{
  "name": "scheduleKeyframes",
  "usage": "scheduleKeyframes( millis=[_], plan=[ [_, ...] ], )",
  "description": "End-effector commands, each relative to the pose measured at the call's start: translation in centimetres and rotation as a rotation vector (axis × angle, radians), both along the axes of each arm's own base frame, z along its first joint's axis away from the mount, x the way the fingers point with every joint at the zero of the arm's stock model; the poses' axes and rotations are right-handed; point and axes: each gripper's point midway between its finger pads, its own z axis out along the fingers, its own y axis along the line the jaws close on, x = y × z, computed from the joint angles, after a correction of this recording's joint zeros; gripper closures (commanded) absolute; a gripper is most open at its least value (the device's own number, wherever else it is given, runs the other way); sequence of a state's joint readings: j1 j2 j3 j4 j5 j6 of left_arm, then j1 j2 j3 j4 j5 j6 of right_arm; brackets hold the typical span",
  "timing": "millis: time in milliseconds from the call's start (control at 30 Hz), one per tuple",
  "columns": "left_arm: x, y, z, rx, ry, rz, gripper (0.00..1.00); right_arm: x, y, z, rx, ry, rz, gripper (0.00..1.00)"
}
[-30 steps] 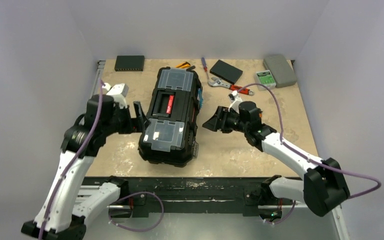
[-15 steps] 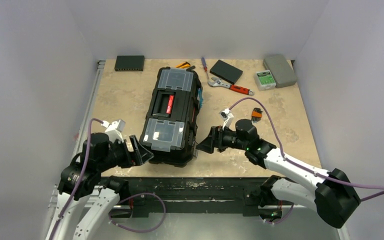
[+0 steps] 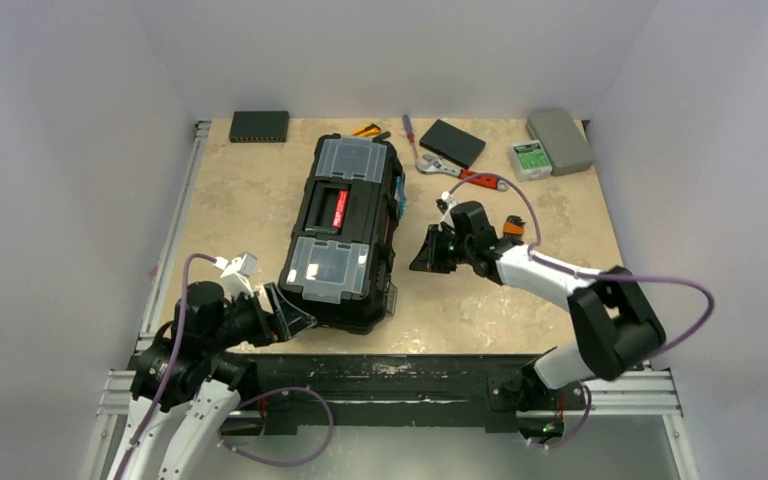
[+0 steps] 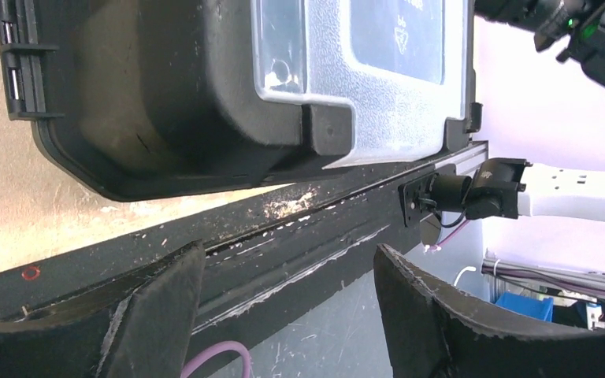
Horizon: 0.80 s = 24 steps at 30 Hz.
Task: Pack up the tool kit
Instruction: Close the toolbox at the center of the board.
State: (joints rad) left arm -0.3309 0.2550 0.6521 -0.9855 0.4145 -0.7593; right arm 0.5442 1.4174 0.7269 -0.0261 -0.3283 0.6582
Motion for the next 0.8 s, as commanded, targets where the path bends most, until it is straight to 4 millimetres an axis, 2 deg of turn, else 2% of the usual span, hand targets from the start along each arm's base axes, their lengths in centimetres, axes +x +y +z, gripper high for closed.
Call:
scheduleKeyframes(
  millis=[0,133,400,500,767],
  plan=[
    [1.3,-0.3,1.1,-0.001,-0.049,0.0,0.25,1.0,2.0,-0.1,0.054,0.051,0.125,0.97],
    [1.8,-0.9,0.7,-0.017,-0.042,-0.008,0.26,1.4,3.8,-2.0,0.089,0.138,0.21,1.0],
    [3.8,-2.8,0.1,-0.03,-0.043,-0.011,0.28,2.3,5.7,-3.3,0.137,0.181,0.266,1.0],
    [4.6,-3.9,0.1,-0.045,-0.046,-0.025,0.29,1.8,6.0,-3.4,0.154,0.189,0.316,1.0],
    [6.6,-7.3,0.5,-0.04,-0.082,-0.056,0.3,-2.4,5.0,-4.1,0.194,0.282,0.417,1.0]
  ],
)
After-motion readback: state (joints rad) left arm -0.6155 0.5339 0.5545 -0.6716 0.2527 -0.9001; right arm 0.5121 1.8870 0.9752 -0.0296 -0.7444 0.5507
